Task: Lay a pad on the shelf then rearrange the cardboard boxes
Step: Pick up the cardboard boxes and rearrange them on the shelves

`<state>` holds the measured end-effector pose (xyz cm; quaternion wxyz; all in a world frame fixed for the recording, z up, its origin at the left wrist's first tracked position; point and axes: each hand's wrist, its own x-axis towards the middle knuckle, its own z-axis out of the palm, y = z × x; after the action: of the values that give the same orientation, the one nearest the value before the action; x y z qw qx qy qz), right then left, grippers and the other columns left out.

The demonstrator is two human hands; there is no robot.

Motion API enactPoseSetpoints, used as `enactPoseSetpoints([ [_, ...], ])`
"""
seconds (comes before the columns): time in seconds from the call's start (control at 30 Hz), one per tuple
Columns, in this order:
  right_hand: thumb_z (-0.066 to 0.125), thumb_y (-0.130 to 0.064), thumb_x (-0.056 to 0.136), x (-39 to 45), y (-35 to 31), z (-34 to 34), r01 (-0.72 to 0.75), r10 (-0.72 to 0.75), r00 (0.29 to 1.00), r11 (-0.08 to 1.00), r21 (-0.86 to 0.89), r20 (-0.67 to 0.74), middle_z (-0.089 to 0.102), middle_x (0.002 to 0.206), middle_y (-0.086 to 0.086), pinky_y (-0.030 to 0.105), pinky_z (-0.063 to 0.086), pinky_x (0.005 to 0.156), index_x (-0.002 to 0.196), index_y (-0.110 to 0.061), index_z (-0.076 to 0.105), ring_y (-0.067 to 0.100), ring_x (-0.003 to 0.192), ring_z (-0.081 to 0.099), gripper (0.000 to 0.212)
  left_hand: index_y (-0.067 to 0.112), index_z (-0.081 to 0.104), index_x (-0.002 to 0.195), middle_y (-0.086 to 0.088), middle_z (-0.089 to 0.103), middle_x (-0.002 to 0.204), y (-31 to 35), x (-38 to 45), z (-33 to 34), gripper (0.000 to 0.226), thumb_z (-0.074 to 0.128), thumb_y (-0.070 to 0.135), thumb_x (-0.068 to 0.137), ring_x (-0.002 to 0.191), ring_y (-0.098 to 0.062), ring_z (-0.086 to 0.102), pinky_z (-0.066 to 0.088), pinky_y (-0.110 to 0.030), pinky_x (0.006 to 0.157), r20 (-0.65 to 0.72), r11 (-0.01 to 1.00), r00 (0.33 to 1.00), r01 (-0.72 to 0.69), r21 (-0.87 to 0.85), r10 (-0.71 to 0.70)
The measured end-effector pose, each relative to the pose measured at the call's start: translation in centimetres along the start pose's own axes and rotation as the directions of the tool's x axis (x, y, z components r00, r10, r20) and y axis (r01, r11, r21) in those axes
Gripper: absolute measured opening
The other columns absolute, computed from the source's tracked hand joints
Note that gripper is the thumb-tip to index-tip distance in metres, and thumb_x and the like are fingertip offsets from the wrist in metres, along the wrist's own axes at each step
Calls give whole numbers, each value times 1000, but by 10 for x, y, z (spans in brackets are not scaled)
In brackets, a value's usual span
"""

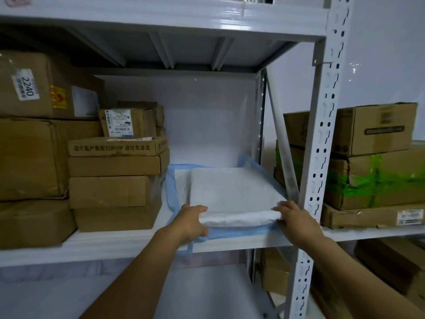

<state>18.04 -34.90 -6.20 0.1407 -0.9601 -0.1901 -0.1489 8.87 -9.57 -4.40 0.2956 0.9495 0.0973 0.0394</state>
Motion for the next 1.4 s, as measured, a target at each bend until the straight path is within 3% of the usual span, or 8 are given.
enactPoseSetpoints([
  [0.1, 56, -57, 80, -1, -12, -19, -31, 48, 988, 993, -116, 145, 35, 147, -8, 43, 42, 101, 140, -33, 39, 24, 128, 43, 66, 22, 22, 151, -7, 18, 157, -2, -7, 1, 90, 74, 27, 78, 141, -22, 29, 29, -22, 107, -39, 1000, 999, -9, 13, 10],
  [0.2, 44, -69, 78, 0, -35, -36, -13, 24, 997, 987, -159, 70, 40, 146, -3, 44, 34, 105, 139, -31, 43, 24, 136, 32, 71, 21, 28, 149, -4, 21, 156, -1, -18, -3, 90, 75, 44, 75, 141, -18, 28, 26, -22, 109, -128, 999, 991, -44, -17, 42],
  [0.43, 45, -43, 88, 11, -115, -56, 177, -87, 977, 841, 511, -195, 65, 116, 5, 37, 44, 91, 100, -20, 70, 23, 110, 53, 36, 15, 69, 98, 1, 58, 102, -2, -60, -49, 13, 60, 23, 91, 93, -12, 56, 37, -18, 75, -728, 974, 684, -194, -121, 46],
  [0.67, 40, -51, 96, 30, -205, -65, -230, -101, 953, 374, 898, 286, 54, 125, 12, 39, 51, 90, 132, -14, 46, 27, 105, 59, 52, 13, 57, 123, -5, 55, 125, -57, -80, -122, 29, 51, 13, 95, 113, -19, 53, 44, -33, 94, -849, 960, 480, -46, -278, -222],
  [0.77, 44, -56, 92, 46, -231, -67, -324, -99, 927, 279, 904, 362, 52, 123, 14, 40, 55, 78, 136, -12, 41, 29, 99, 62, 62, 12, 52, 130, -7, 52, 132, -78, -77, -145, 35, 52, 14, 95, 119, -22, 52, 43, -34, 98, -842, 952, 469, -9, -307, -267],
  [1.0, 41, -77, 77, 77, -280, -69, -358, -48, 915, 355, 863, 400, 45, 132, 22, 39, 54, 62, 141, -21, 34, 32, 89, 58, 86, 12, 48, 137, -6, 48, 133, -101, -62, -179, 42, 52, 16, 95, 120, -21, 50, 42, -34, 102, -858, 979, 481, 3, -205, -181],
  [1.2, 57, -60, 81, 90, -288, -64, -446, -71, 865, 341, 828, 496, 62, 87, 17, 42, 54, 76, 86, -13, 48, 29, 85, 63, 49, 15, 54, 128, -2, 51, 128, -105, -59, -187, 34, 54, 15, 94, 118, -18, 51, 40, -28, 96, -882, 976, 460, -124, -177, -101],
  [1.4, 56, -46, 83, 82, -285, -64, -379, -73, 905, 310, 872, 419, 61, 83, 12, 32, 52, 58, 89, -13, 56, 23, 74, 62, 34, 17, 52, 133, -2, 50, 133, -103, -58, -190, 36, 49, 18, 97, 122, -18, 46, 37, -29, 99, -880, 957, 462, -190, -221, -111],
])
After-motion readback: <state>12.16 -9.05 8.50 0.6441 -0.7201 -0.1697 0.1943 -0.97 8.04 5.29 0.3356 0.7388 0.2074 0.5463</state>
